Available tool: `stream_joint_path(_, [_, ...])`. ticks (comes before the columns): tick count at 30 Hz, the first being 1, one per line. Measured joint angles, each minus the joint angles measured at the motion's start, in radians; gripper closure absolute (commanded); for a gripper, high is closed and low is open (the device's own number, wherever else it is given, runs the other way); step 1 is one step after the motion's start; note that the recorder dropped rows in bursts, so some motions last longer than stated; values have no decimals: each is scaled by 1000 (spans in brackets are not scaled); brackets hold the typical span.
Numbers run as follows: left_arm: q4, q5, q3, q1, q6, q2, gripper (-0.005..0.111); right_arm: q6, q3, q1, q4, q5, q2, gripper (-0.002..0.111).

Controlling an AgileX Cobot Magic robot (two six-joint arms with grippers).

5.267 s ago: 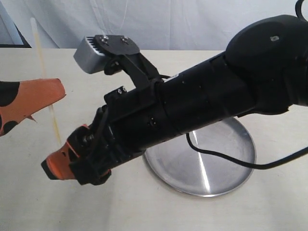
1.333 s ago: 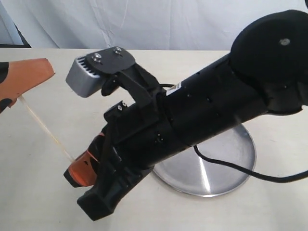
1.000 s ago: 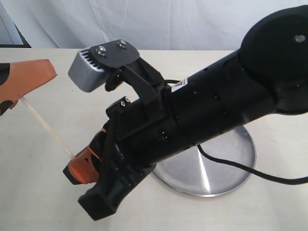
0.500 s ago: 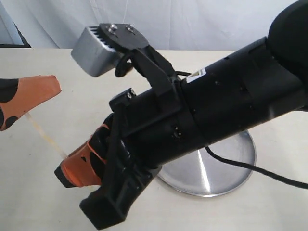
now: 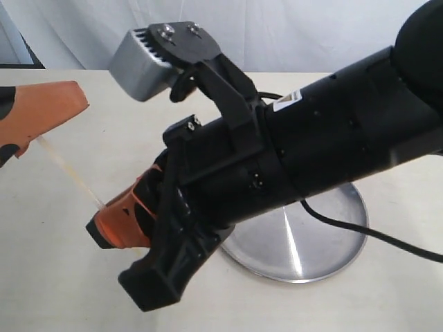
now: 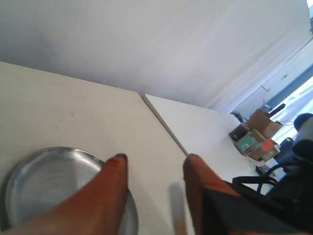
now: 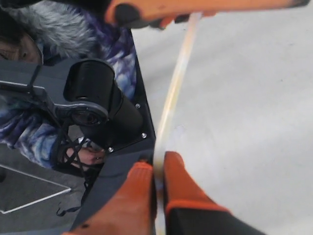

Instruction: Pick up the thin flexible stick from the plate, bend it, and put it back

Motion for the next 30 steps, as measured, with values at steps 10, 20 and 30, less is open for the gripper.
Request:
stream_joint_path(10, [0,89,0,0,-83,0,45,0,0,0,45,-73,0,108])
stream_joint_path(20, [0,122,0,0,-89,0,48,-11,0,0,105,-77,62,108])
stream_joint_path(30, [5,131,0,0,-91,0,97,-98,0,0,226,-80,66,108])
